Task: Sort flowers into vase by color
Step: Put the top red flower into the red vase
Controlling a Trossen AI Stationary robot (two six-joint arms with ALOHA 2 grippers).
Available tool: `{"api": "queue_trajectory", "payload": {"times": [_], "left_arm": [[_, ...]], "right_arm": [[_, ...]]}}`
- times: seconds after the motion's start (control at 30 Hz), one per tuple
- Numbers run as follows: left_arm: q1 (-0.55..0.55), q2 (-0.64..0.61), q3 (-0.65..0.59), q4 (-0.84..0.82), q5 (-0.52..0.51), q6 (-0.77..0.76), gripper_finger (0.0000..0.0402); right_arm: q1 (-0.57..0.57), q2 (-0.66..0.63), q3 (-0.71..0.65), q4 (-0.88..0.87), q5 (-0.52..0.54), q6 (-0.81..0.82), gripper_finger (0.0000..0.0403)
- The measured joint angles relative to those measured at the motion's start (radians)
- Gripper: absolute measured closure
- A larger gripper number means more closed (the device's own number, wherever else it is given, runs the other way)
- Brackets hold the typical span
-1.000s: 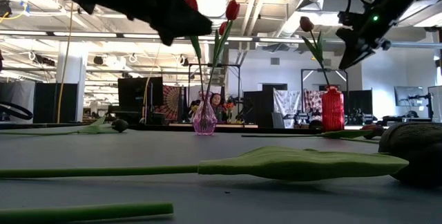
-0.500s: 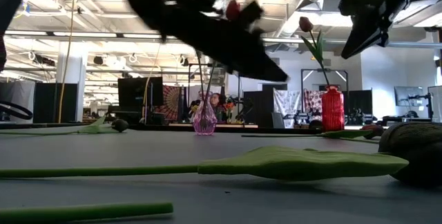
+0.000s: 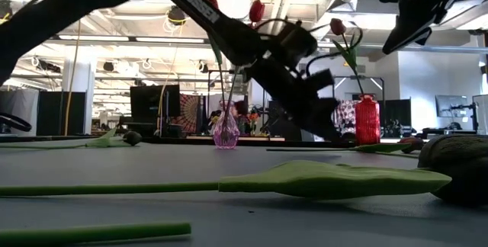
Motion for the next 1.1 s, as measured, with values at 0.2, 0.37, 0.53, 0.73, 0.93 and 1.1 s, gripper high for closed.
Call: {"api": "queue_trajectory", "payload": {"times": [0.2,0.37,0.53,0.73,0.93,1.1], "left_arm": [[0.042,0.006,0.006,-0.024,-0.047,-0.071,0.0207],[0.083,0.006,0.005,-0.127,0.039,-0.142,0.0208],[0.084,0.004,0.006,-0.155,0.039,-0.124,0.022],[0.067,0.004,0.006,-0.174,0.033,-0.091,0.0288],[0.044,0.002,0.006,-0.19,0.03,-0.068,0.0392],[0.021,-0.007,0.005,-0.204,0.028,-0.058,0.04]], "right_arm": [[0.058,0.0,0.0,0.021,0.024,0.0,0.0339],[0.082,0.0,0.0,0.026,0.024,0.0,0.0339],[0.091,0.001,0.0,0.029,0.024,-0.002,0.0339],[0.089,0.001,0.0,0.044,0.048,-0.002,0.0339],[0.089,0.001,0.0,0.045,0.05,-0.002,0.0339],[0.093,0.001,0.0,0.042,0.047,0.028,0.0339]]}}
